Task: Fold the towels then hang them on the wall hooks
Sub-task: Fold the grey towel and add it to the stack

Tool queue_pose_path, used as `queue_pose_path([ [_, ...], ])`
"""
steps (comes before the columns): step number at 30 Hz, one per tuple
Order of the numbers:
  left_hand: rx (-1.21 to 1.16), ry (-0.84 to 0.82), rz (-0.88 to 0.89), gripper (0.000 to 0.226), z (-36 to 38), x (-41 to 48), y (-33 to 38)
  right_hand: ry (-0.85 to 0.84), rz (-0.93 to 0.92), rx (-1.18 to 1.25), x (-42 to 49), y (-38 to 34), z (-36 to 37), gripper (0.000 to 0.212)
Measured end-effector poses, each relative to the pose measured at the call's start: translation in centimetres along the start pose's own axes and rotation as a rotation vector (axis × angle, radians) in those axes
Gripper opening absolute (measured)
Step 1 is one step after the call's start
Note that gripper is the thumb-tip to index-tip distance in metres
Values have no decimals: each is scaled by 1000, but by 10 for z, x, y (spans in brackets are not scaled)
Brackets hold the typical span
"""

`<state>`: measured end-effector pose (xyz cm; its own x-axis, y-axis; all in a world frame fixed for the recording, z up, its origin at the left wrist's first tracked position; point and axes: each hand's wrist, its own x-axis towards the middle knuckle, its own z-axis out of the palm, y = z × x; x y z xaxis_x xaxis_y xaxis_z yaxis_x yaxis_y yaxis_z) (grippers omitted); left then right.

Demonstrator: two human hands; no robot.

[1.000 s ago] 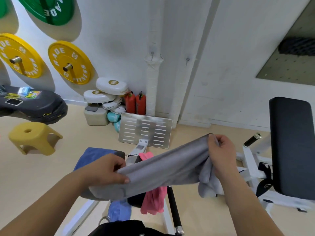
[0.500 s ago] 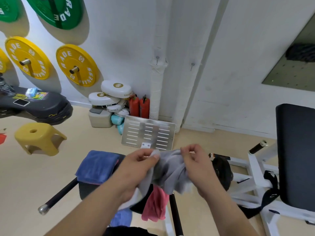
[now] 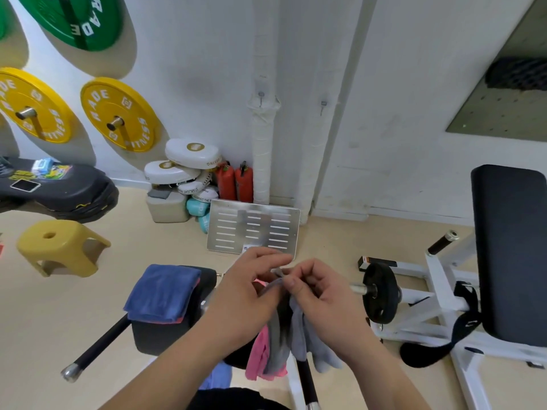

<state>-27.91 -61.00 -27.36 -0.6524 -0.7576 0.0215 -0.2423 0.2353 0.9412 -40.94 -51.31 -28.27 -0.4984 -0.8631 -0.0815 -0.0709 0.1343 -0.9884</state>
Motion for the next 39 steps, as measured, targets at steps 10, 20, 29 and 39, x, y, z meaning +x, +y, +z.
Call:
queue_pose_path([
  [10, 207, 103, -16, 29, -3, 8, -12, 94, -50, -650, -2, 22, -20, 24],
  [20, 80, 340, -174, 22, -40, 21, -19, 217, 200, -173, 1, 40, -49, 11],
  [29, -434, 156, -704, 22, -9, -1, -69, 275, 238, 79, -9, 40, -23, 10],
  [39, -486, -58, -451, 22, 35, -9, -19, 102, 86, -143, -15, 30, 1, 23],
])
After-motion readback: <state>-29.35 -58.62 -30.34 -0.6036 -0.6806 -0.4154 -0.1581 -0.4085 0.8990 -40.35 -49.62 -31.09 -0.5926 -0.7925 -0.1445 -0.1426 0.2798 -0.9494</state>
